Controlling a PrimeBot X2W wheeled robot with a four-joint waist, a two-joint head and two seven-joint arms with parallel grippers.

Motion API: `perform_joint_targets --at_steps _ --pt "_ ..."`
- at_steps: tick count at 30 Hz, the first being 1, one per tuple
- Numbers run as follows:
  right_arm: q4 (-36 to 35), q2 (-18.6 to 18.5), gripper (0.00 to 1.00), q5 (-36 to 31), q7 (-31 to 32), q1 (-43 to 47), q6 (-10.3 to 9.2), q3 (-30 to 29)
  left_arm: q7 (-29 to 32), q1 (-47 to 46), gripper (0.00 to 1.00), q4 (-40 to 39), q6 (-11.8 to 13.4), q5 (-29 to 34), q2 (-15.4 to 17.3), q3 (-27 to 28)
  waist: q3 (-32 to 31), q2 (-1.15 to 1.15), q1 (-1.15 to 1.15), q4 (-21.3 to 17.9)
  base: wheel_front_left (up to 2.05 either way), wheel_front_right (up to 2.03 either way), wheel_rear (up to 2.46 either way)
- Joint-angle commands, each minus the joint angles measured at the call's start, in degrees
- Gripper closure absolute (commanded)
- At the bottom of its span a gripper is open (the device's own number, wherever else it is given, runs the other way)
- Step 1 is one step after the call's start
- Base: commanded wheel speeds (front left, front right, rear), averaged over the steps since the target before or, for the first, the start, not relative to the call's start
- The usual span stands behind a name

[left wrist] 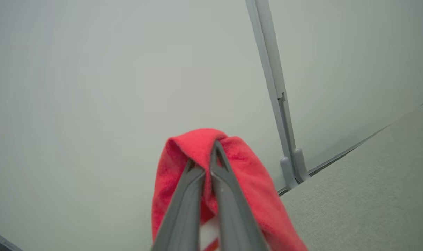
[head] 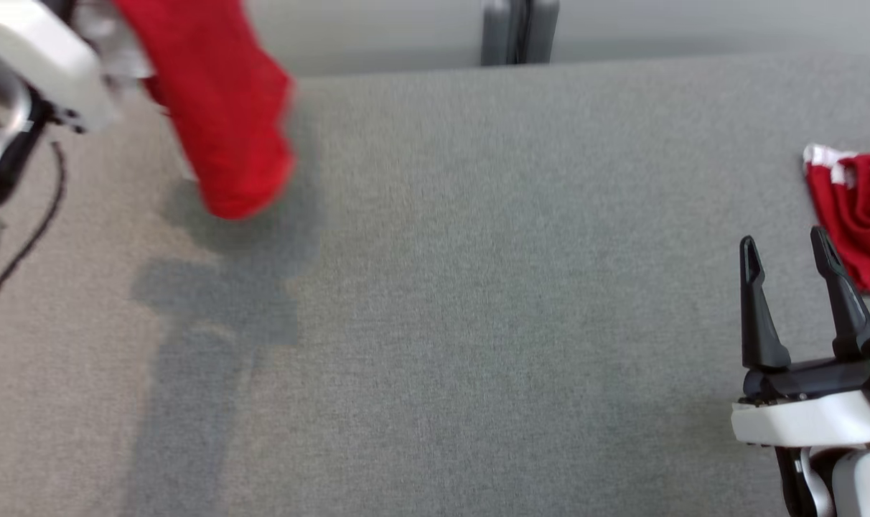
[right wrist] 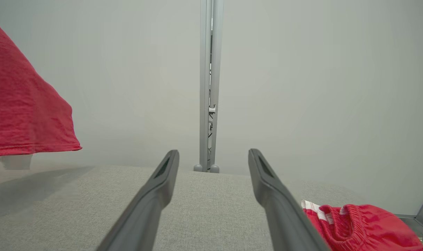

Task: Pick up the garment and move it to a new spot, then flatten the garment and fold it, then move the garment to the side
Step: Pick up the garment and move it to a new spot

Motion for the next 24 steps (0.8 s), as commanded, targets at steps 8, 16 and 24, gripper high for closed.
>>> perform_joint_targets --at_steps 8,16,24 --pt "1.6 -0.3 0.00 1.8 -0.7 3.1 0.01 -0.4 2.5 1.2 1.00 -9.4 0.1 -3.9 -6.2 -7.0 -8.5 0.00 0.00 -0.5 0.00 0.00 0.00" --pt "1.9 -0.3 0.00 2.6 -0.9 3.6 0.01 -0.5 0.6 5.7 1.00 -12.7 1.2 -7.1 -15.1 -9.7 -8.4 0.00 0.00 -2.1 0.00 0.00 0.00" --pt "2.2 -0.3 0.00 3.1 -1.0 1.5 0.01 0.6 -7.3 10.5 1.00 -3.3 3.8 -6.8 -21.5 -11.0 -4.9 0.00 0.00 -5.0 0.00 0.00 0.00"
